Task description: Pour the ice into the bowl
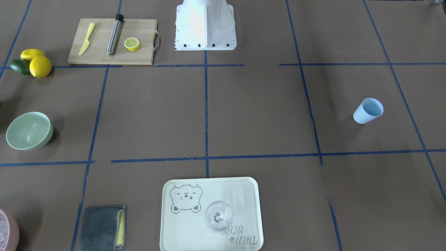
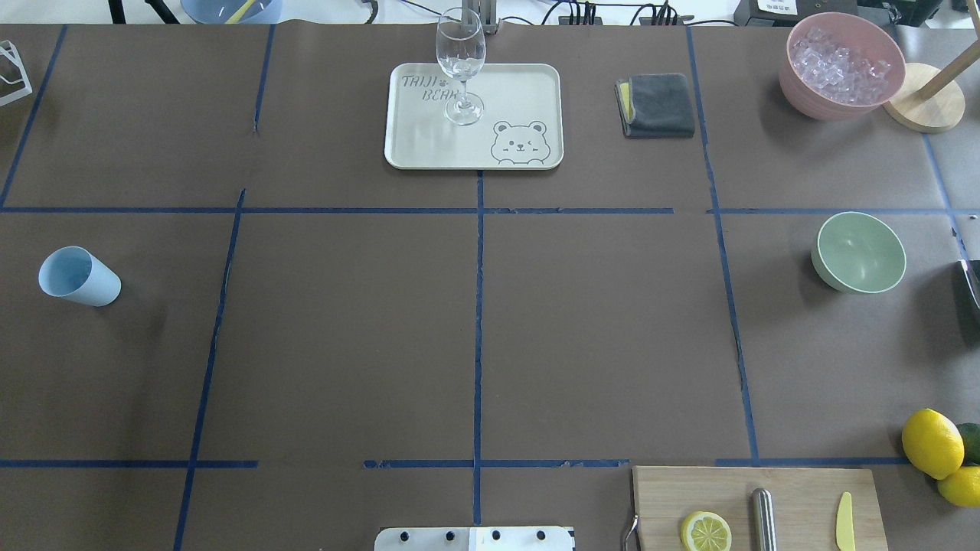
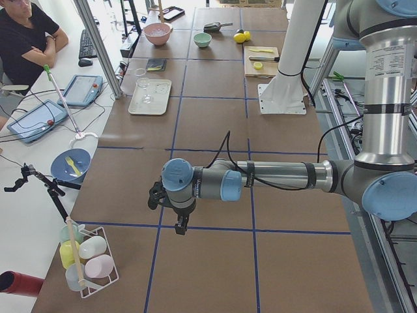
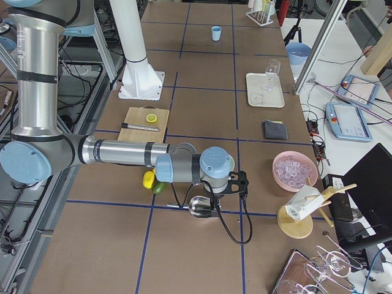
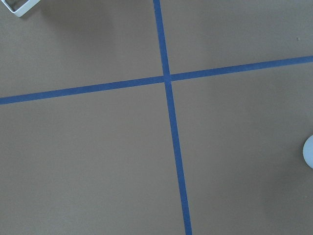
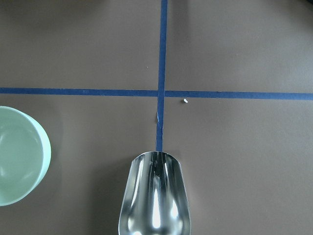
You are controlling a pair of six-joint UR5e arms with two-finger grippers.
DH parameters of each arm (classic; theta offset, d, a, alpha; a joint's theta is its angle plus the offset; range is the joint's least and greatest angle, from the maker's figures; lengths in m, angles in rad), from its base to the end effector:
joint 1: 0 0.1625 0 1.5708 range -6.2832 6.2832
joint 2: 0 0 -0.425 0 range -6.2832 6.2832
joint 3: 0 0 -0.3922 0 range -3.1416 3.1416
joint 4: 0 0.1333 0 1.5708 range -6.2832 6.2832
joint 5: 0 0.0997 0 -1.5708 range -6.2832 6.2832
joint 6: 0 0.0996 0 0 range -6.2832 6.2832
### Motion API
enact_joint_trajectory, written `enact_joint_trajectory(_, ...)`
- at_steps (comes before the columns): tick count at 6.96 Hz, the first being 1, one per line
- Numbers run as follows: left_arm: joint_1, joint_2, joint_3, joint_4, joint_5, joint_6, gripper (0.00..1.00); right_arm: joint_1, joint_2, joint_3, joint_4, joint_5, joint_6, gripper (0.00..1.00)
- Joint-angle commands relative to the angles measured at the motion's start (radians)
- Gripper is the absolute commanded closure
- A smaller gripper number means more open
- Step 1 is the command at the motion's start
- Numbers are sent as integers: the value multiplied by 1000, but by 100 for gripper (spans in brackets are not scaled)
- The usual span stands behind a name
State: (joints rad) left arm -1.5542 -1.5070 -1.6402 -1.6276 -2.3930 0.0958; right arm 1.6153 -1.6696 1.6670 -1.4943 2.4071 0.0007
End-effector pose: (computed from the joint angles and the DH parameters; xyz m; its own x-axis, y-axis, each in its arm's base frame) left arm -0.0525 -0.4698 0.6459 0.6751 0.1522 -0.7219 -0.0815 0.9879 0.1320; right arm 0.0795 -0.4515 0.6457 0.6720 -0.0242 0.7402 -0.0448 0.9963 0.0733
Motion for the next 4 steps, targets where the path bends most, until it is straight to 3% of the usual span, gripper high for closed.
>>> enact_joint_trajectory(1,0,-10,-86,-11,8,1,0,-21,-13,69,0,12,13,0)
enact_joint_trajectory(2,3,-15,-158,-46,81,1,0,-70,25,88,-3,4,13,0)
enact_joint_trajectory(4,31,-15,-208,-258,104,-159,0,-173,59,44,8,15,85,0)
